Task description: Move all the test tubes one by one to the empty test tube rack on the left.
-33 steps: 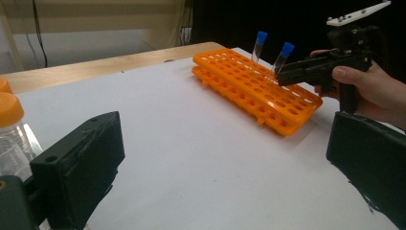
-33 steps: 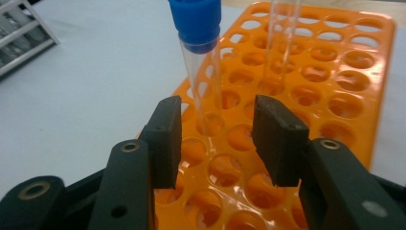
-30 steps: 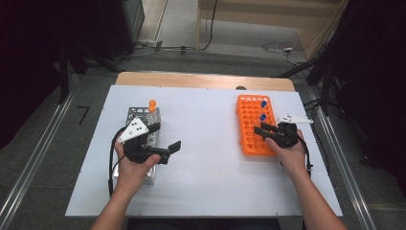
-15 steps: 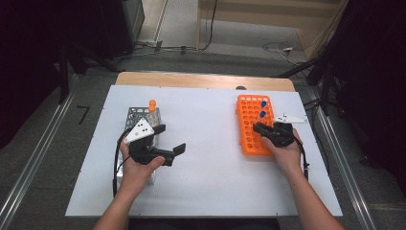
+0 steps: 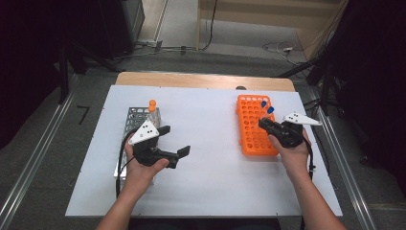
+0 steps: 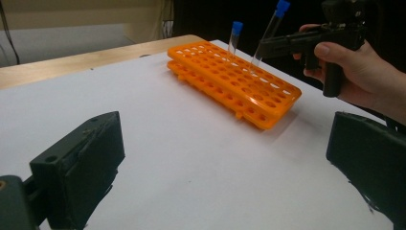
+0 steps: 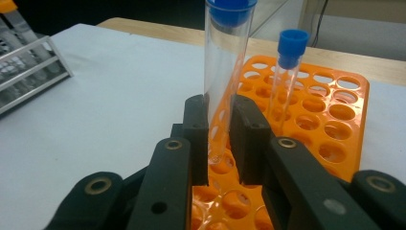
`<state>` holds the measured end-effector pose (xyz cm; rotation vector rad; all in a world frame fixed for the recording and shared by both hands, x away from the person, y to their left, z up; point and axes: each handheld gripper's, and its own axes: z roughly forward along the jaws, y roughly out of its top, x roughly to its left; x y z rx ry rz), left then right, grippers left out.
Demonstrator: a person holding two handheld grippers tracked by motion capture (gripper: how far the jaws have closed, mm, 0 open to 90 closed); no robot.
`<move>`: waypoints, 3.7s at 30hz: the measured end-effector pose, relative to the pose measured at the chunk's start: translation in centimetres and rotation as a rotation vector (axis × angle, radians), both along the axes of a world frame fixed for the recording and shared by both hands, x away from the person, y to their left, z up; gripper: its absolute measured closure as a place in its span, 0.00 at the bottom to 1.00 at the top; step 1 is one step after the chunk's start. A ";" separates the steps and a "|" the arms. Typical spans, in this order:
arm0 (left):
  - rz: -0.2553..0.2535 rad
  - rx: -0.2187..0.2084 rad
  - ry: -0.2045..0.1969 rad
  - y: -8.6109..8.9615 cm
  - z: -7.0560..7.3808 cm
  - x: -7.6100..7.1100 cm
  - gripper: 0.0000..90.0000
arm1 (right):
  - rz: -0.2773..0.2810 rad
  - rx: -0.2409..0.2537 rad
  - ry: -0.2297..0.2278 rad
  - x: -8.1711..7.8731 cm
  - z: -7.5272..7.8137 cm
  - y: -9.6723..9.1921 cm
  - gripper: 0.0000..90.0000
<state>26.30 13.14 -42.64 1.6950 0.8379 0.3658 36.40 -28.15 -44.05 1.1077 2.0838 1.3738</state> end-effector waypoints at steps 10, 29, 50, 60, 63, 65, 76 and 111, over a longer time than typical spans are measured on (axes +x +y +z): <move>-0.048 -0.005 0.002 -1.1 0.0 -0.3 0.00 | 0.103 0.015 -0.005 -3.8 0.4 1.2 0.84; -0.145 0.006 0.015 -4.2 -0.5 -1.3 0.12 | 0.324 -0.002 0.026 -7.7 -0.4 6.1 0.84; -0.295 -0.012 0.004 -6.3 -0.2 -1.9 0.59 | 0.476 -0.053 0.044 -10.4 -0.6 10.9 0.84; -0.319 -0.013 0.013 -6.3 -0.5 -1.7 0.73 | 0.512 -0.072 0.054 -10.9 -0.7 11.8 0.84; -0.320 -0.007 0.017 -6.5 -0.5 -1.6 0.73 | 0.519 -0.075 0.054 -10.9 -0.7 11.9 0.84; -0.319 0.001 0.020 -6.7 -0.7 -1.7 0.73 | 0.522 -0.078 0.048 -11.0 -0.7 11.9 0.84; -0.290 0.021 0.001 -6.5 -0.7 -1.7 0.85 | 0.534 -0.085 0.062 -11.1 -0.9 12.0 0.84; -0.017 -0.001 -0.051 1.4 0.7 -0.4 0.86 | 0.283 -0.007 0.032 -6.9 -1.0 4.7 0.30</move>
